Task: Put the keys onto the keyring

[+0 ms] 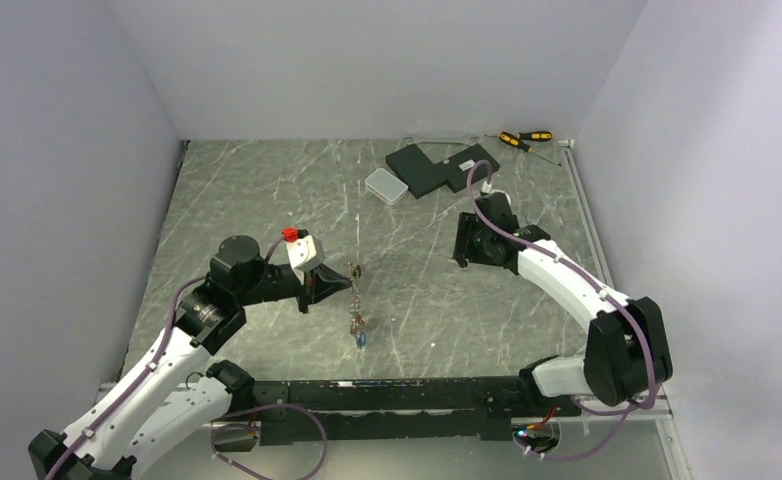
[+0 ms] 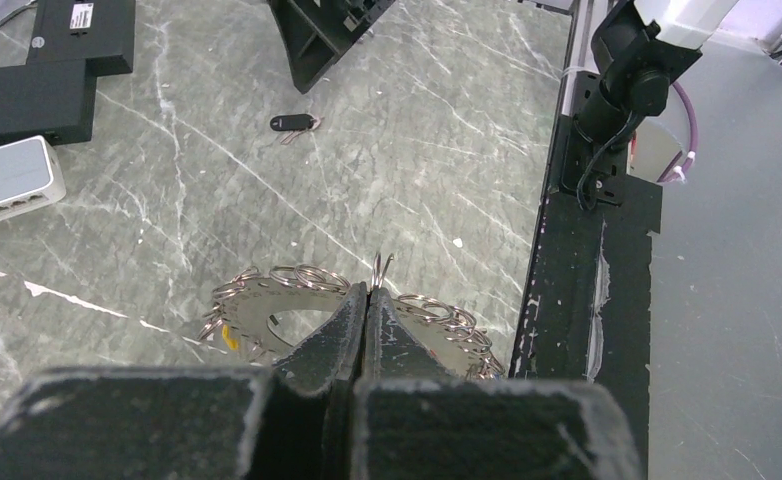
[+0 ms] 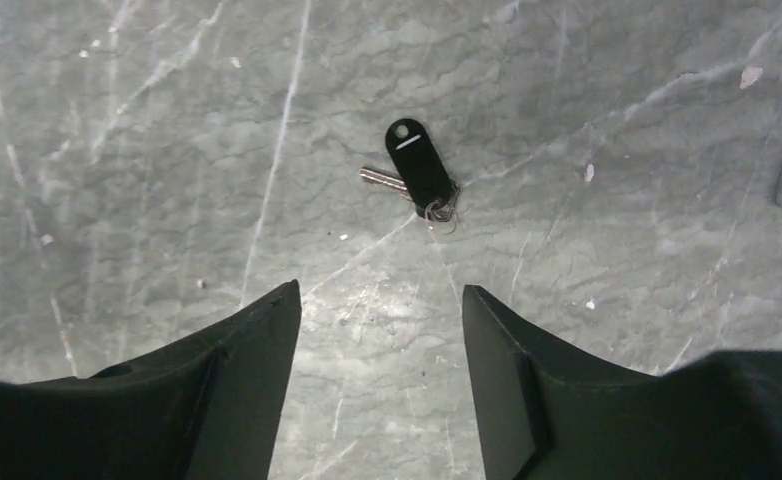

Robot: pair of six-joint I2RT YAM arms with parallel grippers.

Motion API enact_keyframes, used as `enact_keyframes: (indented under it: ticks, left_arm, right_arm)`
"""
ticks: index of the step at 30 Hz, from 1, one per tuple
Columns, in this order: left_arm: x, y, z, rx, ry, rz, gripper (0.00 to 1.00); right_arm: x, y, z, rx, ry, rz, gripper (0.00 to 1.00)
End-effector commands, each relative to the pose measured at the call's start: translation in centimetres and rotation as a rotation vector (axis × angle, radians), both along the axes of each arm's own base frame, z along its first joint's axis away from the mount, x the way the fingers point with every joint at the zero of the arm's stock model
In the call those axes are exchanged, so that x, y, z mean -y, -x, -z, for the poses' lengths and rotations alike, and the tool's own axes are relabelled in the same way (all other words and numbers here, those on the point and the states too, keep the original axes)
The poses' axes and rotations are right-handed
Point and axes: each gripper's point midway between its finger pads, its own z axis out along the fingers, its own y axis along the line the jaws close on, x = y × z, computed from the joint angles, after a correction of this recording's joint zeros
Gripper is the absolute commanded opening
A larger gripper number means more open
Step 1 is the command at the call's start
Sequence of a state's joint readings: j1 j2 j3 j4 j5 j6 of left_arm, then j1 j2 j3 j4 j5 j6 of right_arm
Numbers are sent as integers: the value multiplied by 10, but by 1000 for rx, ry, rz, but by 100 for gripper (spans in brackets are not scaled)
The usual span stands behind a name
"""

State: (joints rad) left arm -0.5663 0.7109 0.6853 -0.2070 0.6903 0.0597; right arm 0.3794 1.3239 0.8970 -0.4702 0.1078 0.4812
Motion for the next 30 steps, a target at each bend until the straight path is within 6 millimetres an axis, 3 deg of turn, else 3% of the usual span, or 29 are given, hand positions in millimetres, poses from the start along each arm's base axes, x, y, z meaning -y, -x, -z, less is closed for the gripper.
enact_keyframes:
  ticks: [1, 9, 19, 23, 30]
  left_arm:
    - [4, -5, -35, 102, 58, 6, 0]
    - [3, -5, -35, 108, 57, 0, 0]
    - [0, -7, -34, 119, 44, -20, 0]
    - [-2, -11, -32, 126, 33, -42, 0]
    - [0, -11, -31, 119, 34, -29, 0]
  right_arm:
    - [7, -2, 17, -43, 82, 0, 61]
    - [18, -10, 58, -173, 311, -150, 49]
    - [14, -37, 75, -220, 408, -225, 37]
    - [13, -34, 81, -249, 423, -238, 27]
    - [14, -22, 82, -283, 463, -232, 28]
